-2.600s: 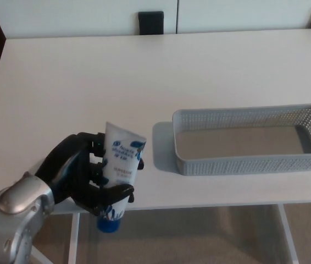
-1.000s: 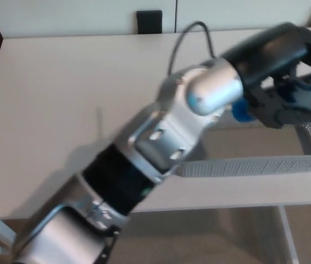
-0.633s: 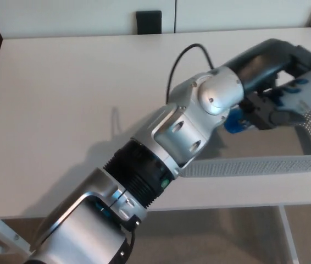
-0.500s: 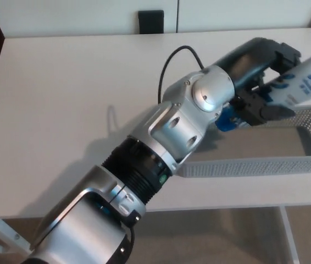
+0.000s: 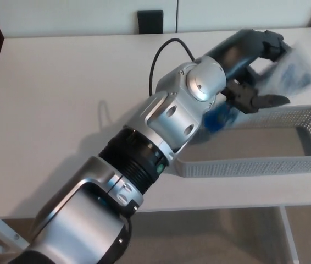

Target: The robot walks towards a table in front, picks a shampoo with left hand and puts it in a small grey container

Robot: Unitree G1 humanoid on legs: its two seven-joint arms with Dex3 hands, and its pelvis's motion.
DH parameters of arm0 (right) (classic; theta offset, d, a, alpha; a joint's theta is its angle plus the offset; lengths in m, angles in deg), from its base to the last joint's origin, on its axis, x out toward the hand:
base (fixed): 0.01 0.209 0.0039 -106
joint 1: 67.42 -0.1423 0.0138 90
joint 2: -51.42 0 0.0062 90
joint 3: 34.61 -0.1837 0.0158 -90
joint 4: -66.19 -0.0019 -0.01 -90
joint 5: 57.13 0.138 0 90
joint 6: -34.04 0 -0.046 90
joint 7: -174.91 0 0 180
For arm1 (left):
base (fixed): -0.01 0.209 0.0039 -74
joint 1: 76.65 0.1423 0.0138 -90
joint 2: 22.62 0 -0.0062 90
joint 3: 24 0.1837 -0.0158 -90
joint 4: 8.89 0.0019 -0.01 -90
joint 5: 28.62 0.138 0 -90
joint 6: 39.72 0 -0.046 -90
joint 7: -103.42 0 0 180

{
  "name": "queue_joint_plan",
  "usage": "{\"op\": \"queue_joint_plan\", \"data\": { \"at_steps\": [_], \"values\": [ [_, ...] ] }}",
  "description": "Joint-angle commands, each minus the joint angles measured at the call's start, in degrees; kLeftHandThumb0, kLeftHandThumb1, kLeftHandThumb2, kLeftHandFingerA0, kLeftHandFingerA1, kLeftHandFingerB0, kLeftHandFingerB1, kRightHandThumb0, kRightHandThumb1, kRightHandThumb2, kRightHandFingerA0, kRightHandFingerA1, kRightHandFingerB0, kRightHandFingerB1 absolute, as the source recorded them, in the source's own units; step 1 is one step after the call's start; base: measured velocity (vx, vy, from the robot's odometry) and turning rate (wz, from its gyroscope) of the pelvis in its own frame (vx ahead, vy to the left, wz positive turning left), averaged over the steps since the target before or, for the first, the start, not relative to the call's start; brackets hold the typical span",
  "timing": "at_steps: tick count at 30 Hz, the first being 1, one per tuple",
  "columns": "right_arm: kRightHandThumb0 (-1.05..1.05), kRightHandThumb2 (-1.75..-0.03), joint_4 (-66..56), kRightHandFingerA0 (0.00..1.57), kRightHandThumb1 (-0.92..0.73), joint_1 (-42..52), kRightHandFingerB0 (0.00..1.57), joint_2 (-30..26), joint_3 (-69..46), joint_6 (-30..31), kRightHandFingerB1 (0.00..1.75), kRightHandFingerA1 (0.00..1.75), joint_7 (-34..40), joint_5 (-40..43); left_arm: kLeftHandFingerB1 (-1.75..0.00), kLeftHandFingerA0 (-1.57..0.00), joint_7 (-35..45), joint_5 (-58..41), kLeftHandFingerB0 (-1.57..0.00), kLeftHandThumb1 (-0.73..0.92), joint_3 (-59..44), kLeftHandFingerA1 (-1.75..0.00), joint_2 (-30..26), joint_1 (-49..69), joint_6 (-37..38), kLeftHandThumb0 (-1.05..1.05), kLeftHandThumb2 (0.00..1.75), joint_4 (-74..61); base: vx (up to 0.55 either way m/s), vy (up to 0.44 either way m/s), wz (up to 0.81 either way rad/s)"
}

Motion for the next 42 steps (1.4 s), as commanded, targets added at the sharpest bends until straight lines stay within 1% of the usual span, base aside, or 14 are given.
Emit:
{"op": "queue_joint_plan", "data": {
  "at_steps": [1, 13, 24, 25, 26, 28, 29, 31, 33, 37, 38, 39, 40, 42],
  "values": [
    [-0.34, -0.59, 0.01, 0.65, -0.64, -1.16, 0.5, -0.85, 0.37, 0.04, 0.39, 0.46, -0.7, -0.82, -0.01, 0.0, 15.97, 1.01, 0.0, 0.5, 4.89, 0.0, -2.35, -4.93, -3.79, -1.05, 0.73, 2.87, 0.0, 0.0, 0.0],
    [-0.33, -0.58, 0.18, 0.63, -0.63, -2.52, 0.49, -0.76, 0.12, 0.65, 0.38, 0.46, -1.75, -0.32, -0.01, 0.0, 20.35, 0.2, 0.0, 0.61, 4.43, 0.0, -5.55, -5.27, -3.65, -1.04, 0.61, 0.64, 0.0, 0.0, 0.0],
    [-0.36, -0.59, 0.32, 0.63, -0.64, -0.8, 0.51, -0.77, 2.18, 0.56, 0.38, 0.45, -0.65, -2.09, -0.14, 0.0, 18.45, 2.5, 0.0, 0.43, -2.74, -0.05, -19.54, 9.85, -5.99, -0.78, 0.87, -45.45, 0.0, 0.0, 0.0],
    [-0.37, -0.59, 0.38, 0.65, -0.63, -1.22, 0.51, -1.11, 2.05, 0.94, 0.38, 0.46, -1.03, -1.87, -0.28, 0.0, 15.38, 1.18, -0.1, 0.51, -7.85, -0.25, -20.71, 17.97, -1.34, -0.75, 0.56, -56.63, 0.0, 0.0, 0.0],
    [-0.38, -0.59, 0.37, 0.64, -0.62, -0.89, 0.5, -1.27, 1.95, 0.76, 0.38, 0.46, -1.3, -1.7, -0.34, -0.04, 15.42, -0.01, -0.1, 0.42, -9.81, -0.17, -21.33, 21.63, -0.43, -0.69, 0.79, -61.56, 0.0, 0.0, 0.0],
    [-0.38, -0.59, 0.45, 0.66, -0.62, -0.35, 0.5, -1.3, 2.14, 0.93, 0.38, 0.45, -1.28, -1.76, -0.39, -0.05, 16.43, -2.55, -0.11, 0.42, -12.78, -0.2, -21.77, 27.2, -0.59, -0.67, 0.76, -68.62, 0.0, 0.0, 0.0],
    [-0.37, -0.59, 0.55, 0.68, -0.62, 0.36, 0.52, -1.56, 2.44, 1.01, 0.39, 0.46, -1.16, -2.06, -0.47, 0.0, 18.33, -6.34, 0.0, 0.22, -17.85, -0.5, -23.03, 36.28, 0.95, -0.35, 0.84, -77.72, 0.0, 0.0, 0.0],
    [-0.35, -0.59, 0.62, 0.69, -0.63, 1.09, 0.53, -1.31, 2.6, 1.25, 0.39, 0.46, -1.01, -2.09, -0.47, 0.0, 20.14, -8.65, 0.0, 0.2, -21.19, -0.5, -24.16, 42.44, 1.61, -0.35, 0.83, -83.27, 0.0, 0.0, 0.0],
    [-0.33, -0.59, 0.7, 0.68, -0.63, 1.24, 0.52, -1.48, 2.47, 1.33, 0.39, 0.47, -1.17, -1.94, -0.3, -0.16, 22.03, -12.27, -0.21, 0.47, -25.02, -0.3, -24.68, 49.61, 4.29, -0.67, 0.55, -87.07, 0.0, 0.0, 0.0],
    [-0.35, -0.59, 0.94, 0.68, -0.63, 3.36, 0.52, -1.49, 3.04, 0.6, 0.4, 0.47, -1.96, -2.26, -0.5, -0.06, 29.2, -22.25, -0.06, 0.17, -34.89, -0.51, -25.08, 78.0, 14.5, -0.32, 0.82, -92.44, 0.0, 0.0, 0.0],
    [-0.34, -0.59, 1.13, 0.68, -0.63, 3.7, 0.52, -1.33, 3.19, 0.95, 0.4, 0.5, -1.82, -2.39, -0.35, -0.15, 33.29, -24.38, -0.07, 0.41, -38.73, -0.4, -25.19, 89.04, 20.63, -0.71, 0.76, -90.05, 0.0, 0.0, 0.0],
    [-0.33, -0.6, 1.25, 0.68, -0.65, 3.93, 0.52, -1.09, 3.22, 1.28, 0.4, 0.49, -1.67, -2.38, -0.28, -0.2, 35.71, -25.58, -0.1, 0.47, -40.95, -0.3, -25.25, 95.41, 23.86, -0.74, 0.56, -88.42, 0.0, 0.0, 0.0],
    [-0.33, -0.6, 1.32, 0.69, -0.66, 4.22, 0.52, -0.75, 3.18, 1.55, 0.4, 0.49, -1.5, -2.27, -0.5, 0.0, 37.38, -26.59, -0.01, 0.14, -42.32, -0.48, -25.22, 100.15, 26.71, -0.36, 0.81, -86.23, 0.0, 0.0, 0.0],
    [-0.32, -0.59, 1.42, 0.68, -0.65, 4.74, 0.52, -0.31, 3.07, 1.49, 0.4, 0.49, -1.41, -2.07, -0.49, -0.01, 38.6, -27.68, 0.0, 0.14, -43.67, -0.48, -25.02, 105.88, 34.43, -0.36, 0.82, -80.97, 0.0, 0.0, 0.0]
  ]
}}
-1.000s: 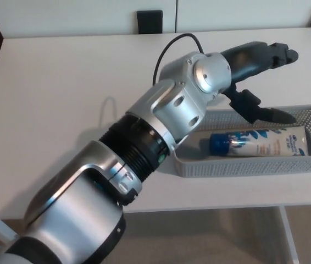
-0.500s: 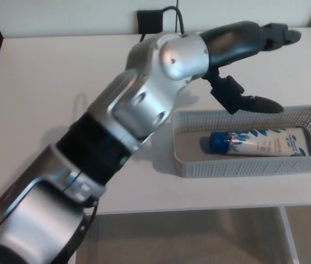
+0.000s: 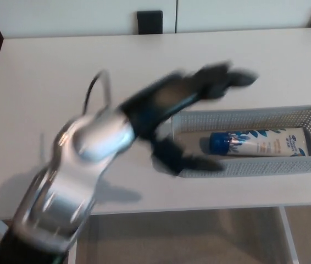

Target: The robot walks towards a table in front, picks a shampoo with left hand and puts it in a small grey container

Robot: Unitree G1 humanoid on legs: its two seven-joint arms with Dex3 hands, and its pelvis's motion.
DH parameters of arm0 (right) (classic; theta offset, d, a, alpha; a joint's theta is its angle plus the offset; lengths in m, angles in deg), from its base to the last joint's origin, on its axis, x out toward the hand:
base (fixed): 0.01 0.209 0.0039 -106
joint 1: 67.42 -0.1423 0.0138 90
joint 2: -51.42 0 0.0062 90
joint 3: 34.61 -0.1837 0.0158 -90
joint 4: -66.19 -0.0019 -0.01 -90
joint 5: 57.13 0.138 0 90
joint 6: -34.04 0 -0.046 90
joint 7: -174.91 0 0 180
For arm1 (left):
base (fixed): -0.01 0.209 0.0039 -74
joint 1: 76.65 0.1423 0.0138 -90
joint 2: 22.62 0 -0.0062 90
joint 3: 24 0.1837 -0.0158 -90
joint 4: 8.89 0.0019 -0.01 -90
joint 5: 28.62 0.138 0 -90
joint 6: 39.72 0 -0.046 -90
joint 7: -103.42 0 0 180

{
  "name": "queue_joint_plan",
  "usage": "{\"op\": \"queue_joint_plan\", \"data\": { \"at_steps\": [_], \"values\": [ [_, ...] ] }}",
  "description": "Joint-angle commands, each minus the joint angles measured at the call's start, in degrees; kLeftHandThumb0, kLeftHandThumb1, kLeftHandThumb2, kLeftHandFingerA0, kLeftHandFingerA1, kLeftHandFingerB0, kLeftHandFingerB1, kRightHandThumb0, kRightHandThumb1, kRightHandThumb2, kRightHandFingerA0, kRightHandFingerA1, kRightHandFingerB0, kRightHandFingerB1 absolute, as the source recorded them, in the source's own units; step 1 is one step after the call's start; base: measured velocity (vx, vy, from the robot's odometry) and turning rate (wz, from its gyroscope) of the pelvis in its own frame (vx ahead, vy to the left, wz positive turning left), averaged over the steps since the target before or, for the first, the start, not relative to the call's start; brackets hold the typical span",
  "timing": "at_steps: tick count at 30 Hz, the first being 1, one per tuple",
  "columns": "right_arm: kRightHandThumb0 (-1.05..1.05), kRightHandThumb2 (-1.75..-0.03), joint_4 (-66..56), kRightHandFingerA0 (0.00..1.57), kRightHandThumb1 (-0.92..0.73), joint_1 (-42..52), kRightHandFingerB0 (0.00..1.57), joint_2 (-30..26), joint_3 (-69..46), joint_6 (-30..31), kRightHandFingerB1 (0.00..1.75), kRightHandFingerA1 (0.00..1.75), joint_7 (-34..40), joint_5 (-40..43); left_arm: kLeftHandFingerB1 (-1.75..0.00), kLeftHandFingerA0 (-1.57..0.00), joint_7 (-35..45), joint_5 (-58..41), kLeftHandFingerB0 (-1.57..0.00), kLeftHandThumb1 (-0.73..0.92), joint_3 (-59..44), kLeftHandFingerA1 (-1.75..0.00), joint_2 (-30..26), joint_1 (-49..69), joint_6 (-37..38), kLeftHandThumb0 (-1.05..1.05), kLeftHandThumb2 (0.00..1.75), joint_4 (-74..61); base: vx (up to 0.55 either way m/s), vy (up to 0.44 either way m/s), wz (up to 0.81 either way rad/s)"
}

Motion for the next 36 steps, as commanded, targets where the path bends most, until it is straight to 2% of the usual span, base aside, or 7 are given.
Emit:
{"op": "queue_joint_plan", "data": {
  "at_steps": [1, 2, 5, 6, 20, 26, 36],
  "values": [
    [-0.33, -0.59, 1.23, 0.7, -0.62, 6.72, 0.53, -0.18, 1.41, 1.0, 0.41, 0.52, -0.31, -1.94, -0.34, -0.16, 20.89, -25.47, -0.1, 0.42, -34.08, -0.38, -7.31, 71.58, 42.54, -0.78, 0.76, -21.34, 0.0, 0.0, 0.0],
    [-0.33, -0.59, 1.24, 0.71, -0.63, 7.07, 0.53, -0.16, 1.51, 0.8, 0.41, 0.52, -0.33, -2.0, -0.48, 0.0, 22.09, -26.14, 0.0, 0.11, -34.95, -0.47, -7.46, 74.04, 44.75, -0.36, 0.8, -18.3, 0.0, 0.0, 0.0],
    [-0.36, -0.6, 1.25, 0.7, -0.67, 7.67, 0.52, -0.39, 2.0, 0.54, 0.42, 0.54, -0.83, -2.32, -0.49, 0.0, 26.03, -24.04, -0.01, 0.07, -38.55, -0.47, -11.25, 81.62, 45.83, -0.35, 0.77, -9.05, 0.0, 0.0, 0.0],
    [-0.37, -0.61, 1.28, 0.69, -0.69, 7.62, 0.52, -0.37, 1.78, 0.65, 0.43, 0.55, -1.26, -2.05, -0.28, -0.17, 26.24, -23.05, -0.05, 0.39, -38.87, -0.38, -12.58, 82.34, 46.34, -0.71, 0.77, -6.79, 0.0, 0.0, 0.0],
    [-0.33, -0.58, 1.55, 0.68, -0.66, 8.82, 0.53, -0.3, -0.01, 1.23, 0.43, 0.55, -2.12, -0.03, -0.39, -0.38, 14.77, -2.91, -0.29, 0.43, -39.41, -0.48, -29.59, 85.62, 48.06, -0.77, 0.81, 8.98, 0.0, 0.0, 0.0],
    [-0.36, -0.59, 1.55, 0.71, -0.65, 9.25, 0.52, -0.34, 0.66, 1.14, 0.42, 0.54, -1.56, -0.75, -0.37, -0.5, 7.71, 2.17, -0.47, 0.48, -33.42, -0.41, -33.96, 76.5, 38.87, -0.55, 0.55, 18.87, 0.0, 0.0, 0.0],
    [-0.39, -0.6, 1.55, 0.71, -0.67, 9.81, 0.54, -0.53, 1.49, 1.28, 0.43, 0.57, -1.29, -1.67, -0.32, -0.5, -12.39, 13.7, -0.18, 0.59, -12.56, -0.48, -28.0, 39.47, 25.69, -0.38, 0.57, 64.08, 0.0, 0.0, 0.0]
  ]
}}
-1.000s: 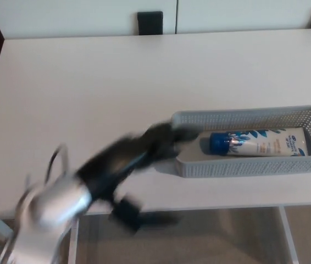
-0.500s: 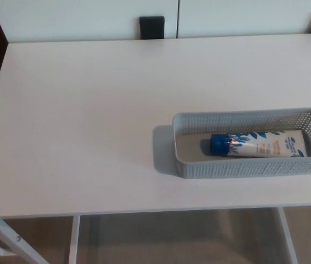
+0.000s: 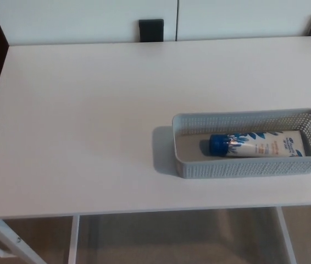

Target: The robot walks towards a table in front, picks a shampoo with left hand and puts it in a small grey container

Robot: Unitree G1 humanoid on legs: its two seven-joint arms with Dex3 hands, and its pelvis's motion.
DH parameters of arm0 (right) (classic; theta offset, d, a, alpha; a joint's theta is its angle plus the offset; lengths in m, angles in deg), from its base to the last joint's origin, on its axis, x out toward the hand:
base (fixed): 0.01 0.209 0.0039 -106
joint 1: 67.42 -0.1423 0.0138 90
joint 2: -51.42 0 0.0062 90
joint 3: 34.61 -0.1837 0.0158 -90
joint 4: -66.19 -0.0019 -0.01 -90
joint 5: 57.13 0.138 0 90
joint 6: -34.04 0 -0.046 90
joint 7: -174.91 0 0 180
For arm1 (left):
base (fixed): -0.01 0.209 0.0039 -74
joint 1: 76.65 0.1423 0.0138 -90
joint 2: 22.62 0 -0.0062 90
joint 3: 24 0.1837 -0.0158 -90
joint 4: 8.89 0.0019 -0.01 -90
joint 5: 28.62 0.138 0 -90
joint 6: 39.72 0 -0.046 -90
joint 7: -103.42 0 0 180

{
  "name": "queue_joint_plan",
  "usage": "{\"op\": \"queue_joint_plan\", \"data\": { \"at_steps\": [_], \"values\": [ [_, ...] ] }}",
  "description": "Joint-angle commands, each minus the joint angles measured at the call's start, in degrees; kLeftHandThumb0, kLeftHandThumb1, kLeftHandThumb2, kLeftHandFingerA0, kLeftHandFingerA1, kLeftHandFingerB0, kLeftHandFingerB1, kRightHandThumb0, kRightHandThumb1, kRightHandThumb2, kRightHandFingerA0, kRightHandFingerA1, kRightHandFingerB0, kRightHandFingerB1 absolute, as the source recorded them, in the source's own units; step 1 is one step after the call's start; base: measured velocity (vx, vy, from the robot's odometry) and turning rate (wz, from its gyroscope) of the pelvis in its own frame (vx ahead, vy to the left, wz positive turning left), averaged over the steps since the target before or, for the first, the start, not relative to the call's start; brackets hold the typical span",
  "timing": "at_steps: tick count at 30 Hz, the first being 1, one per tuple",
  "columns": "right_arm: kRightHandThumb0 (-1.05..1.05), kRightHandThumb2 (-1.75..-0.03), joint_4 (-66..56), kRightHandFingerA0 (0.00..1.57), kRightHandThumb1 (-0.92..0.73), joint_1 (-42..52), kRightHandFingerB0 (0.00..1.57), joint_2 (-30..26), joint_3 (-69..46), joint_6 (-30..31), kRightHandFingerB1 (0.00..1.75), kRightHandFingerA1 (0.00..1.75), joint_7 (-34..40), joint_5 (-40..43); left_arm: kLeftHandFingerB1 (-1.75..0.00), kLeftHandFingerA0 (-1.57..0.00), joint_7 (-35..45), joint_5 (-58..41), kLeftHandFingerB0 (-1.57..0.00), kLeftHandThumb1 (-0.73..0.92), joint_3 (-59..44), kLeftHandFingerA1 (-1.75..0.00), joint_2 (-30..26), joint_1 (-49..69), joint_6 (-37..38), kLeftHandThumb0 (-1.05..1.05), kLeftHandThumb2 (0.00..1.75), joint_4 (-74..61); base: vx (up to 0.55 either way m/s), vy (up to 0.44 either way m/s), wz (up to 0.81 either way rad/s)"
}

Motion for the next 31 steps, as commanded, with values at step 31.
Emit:
{"op": "queue_joint_plan", "data": {
  "at_steps": [31],
  "values": [
    [-0.38, -0.6, -0.63, 0.7, -0.66, 3.55, 0.53, -2.08, 1.2, -1.13, 0.42, 0.56, -1.08, -1.94, -0.29, -0.45, -30.51, 5.31, -0.21, 0.66, 11.12, -0.4, 6.41, -31.19, 7.84, -0.52, 0.59, 62.35, 0.0, 0.0, 0.0]
  ]
}}
